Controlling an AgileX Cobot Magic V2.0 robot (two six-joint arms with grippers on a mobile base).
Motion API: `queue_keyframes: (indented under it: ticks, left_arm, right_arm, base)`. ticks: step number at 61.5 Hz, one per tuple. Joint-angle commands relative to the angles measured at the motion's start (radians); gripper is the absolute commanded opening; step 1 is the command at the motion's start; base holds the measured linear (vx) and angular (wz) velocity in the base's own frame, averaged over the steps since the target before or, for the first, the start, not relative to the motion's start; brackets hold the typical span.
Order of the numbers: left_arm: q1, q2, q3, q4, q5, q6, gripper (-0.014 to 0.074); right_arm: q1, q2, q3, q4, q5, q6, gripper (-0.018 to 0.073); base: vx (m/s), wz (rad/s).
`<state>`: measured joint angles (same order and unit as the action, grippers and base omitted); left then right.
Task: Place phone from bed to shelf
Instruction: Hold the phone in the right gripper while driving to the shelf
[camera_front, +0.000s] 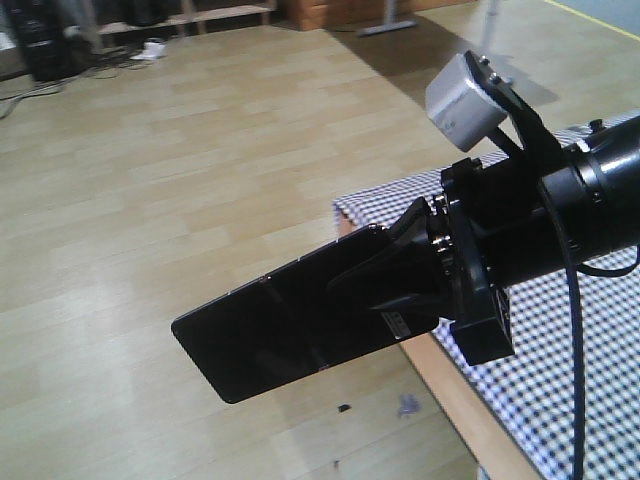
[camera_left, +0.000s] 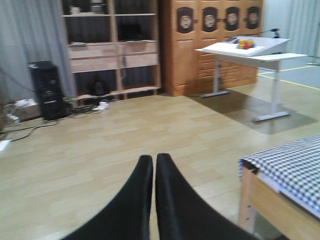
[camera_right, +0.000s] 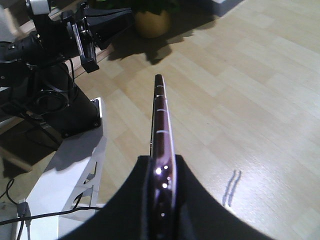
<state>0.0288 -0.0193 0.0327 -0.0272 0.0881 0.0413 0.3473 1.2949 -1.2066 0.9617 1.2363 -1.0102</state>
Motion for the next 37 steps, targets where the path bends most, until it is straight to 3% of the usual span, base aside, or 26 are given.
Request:
queue_keyframes:
  ticks: [1,37]
  left_arm:
    - [-0.004,-0.007,-0.025,-0.01,-0.072,-0.009,0.0001]
    - [-0.004,-0.007,-0.025,-0.01,-0.072,-0.009,0.0001]
  right_arm:
    - [-0.002,-0.034,-0.024,0.082,0.049,-0.003,-0.0002]
    - [-0.002,-0.034,-0.024,0.082,0.049,-0.003,-0.0002]
  base:
    - [-0.15,0.6]
    - [-0.11,0.44]
